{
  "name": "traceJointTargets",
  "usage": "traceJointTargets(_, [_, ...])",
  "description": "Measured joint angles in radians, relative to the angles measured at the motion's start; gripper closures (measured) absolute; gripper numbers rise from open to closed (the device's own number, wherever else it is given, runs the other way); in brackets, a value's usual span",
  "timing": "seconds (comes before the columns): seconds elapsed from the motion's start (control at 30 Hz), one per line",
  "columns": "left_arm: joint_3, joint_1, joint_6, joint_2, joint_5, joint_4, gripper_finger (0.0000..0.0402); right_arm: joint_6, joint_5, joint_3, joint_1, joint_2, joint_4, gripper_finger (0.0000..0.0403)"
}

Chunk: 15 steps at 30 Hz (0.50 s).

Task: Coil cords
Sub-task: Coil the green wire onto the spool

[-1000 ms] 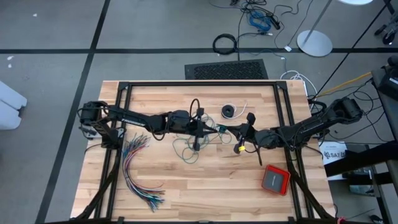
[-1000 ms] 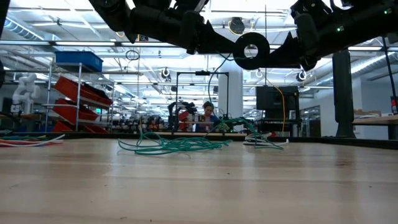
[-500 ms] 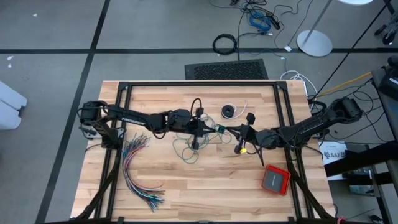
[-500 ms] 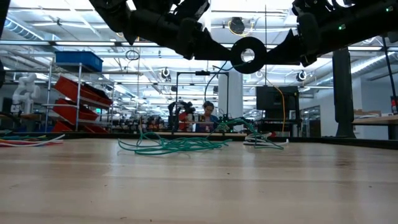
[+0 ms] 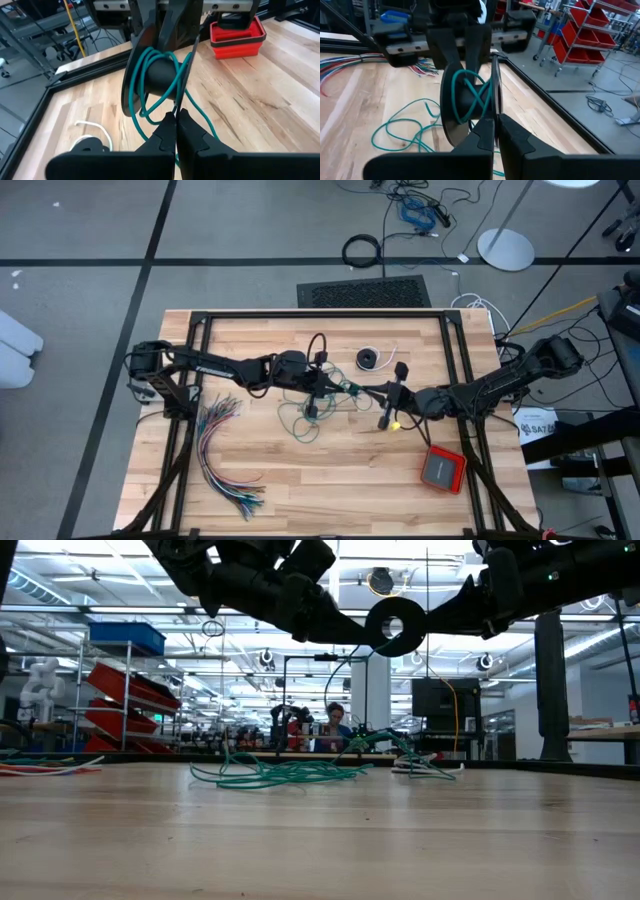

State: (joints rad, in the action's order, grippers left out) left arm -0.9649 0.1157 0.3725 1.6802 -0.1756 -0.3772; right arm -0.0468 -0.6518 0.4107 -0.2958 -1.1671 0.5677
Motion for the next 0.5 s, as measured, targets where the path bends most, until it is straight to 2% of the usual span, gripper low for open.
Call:
traceJointTargets(0.37, [0.000, 0.010, -0.020, 0.001, -0.109, -0.024, 0.0402, -0.087, 0.064, 0.002, -0.001, 0.002, 0.081, 0.0398])
traceJointTargets(0.5, [0.000, 0.010, -0.021, 0.002, -0.148, -0.040, 0.0402, -0.097, 0.094, 0.003, 0.001, 0.002, 0.097, 0.0386])
